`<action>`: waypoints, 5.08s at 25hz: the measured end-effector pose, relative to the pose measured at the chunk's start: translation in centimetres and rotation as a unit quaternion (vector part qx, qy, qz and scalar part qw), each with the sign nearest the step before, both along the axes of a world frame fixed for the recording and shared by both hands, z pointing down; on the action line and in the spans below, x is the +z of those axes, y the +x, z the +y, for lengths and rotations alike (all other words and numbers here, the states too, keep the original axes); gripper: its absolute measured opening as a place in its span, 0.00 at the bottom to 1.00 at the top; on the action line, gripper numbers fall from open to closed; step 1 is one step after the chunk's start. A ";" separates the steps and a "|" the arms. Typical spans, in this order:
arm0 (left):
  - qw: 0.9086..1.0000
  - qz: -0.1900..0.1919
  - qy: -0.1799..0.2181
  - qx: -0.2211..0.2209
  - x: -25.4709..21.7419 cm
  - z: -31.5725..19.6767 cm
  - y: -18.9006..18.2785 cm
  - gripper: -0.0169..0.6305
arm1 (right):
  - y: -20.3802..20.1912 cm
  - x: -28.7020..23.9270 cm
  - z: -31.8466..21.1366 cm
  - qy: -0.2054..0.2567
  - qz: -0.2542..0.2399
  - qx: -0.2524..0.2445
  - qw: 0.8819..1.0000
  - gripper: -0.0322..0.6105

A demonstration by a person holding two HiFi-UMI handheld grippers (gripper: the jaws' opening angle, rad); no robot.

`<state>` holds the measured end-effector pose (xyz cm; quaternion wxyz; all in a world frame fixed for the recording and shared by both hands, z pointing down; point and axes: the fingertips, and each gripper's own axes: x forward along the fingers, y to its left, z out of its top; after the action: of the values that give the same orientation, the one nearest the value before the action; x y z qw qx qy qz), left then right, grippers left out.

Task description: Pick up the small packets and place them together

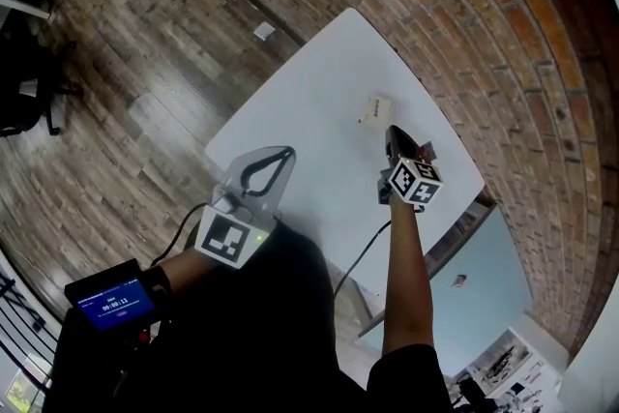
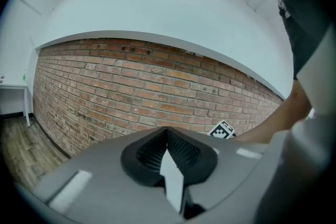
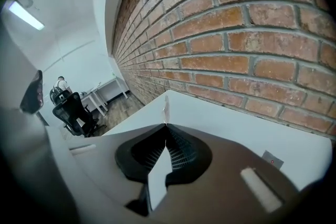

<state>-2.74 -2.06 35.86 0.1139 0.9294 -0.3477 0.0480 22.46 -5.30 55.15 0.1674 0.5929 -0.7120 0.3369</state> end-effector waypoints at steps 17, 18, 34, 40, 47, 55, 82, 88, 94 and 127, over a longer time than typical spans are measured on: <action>1.000 -0.006 -0.013 -0.017 0.9 1.9 3.6 0.03 | -2.0 4.2 2.8 -0.059 -0.042 -0.118 0.990 0.06; 1.000 -0.006 -0.015 -0.018 1.0 2.0 3.7 0.03 | -2.1 4.6 2.9 -0.067 -0.042 -0.128 0.989 0.05; 0.999 -0.017 -0.041 -0.024 2.5 2.5 2.9 0.03 | -1.8 8.8 2.8 -0.115 -0.036 -0.125 0.985 0.13; 0.999 -0.019 -0.040 -0.024 2.5 2.4 2.7 0.03 | -0.8 7.6 2.9 -0.097 -0.069 -0.061 0.991 0.15; 0.999 -0.017 -0.048 -0.016 2.8 2.8 2.7 0.03 | -2.4 10.2 5.2 -0.139 -0.048 -0.072 0.987 0.22; 0.998 -0.020 -0.052 -0.021 3.3 2.8 2.1 0.03 | -2.4 11.9 5.1 -0.159 -0.041 -0.054 0.985 0.24; 0.998 -0.019 -0.060 -0.027 3.6 2.9 1.8 0.03 | -2.4 9.5 3.5 -0.158 0.037 -0.257 0.953 0.06; 0.998 -0.026 -0.060 -0.018 3.7 2.9 2.1 0.03 | -2.4 10.3 3.8 -0.163 0.088 -0.291 0.939 0.06; 0.997 -0.026 -0.067 -0.017 4.0 3.1 2.0 0.03 | -2.7 11.4 3.7 -0.159 0.157 -0.341 0.913 0.07; 0.996 -0.027 -0.084 -0.022 4.8 3.4 1.5 0.03 | -7.5 11.1 3.2 -0.098 0.159 -0.241 0.952 0.37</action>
<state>-1.20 1.30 40.68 0.1829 0.9070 -0.3662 0.0994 14.92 -2.09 66.26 0.4122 0.4297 -0.7614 0.2562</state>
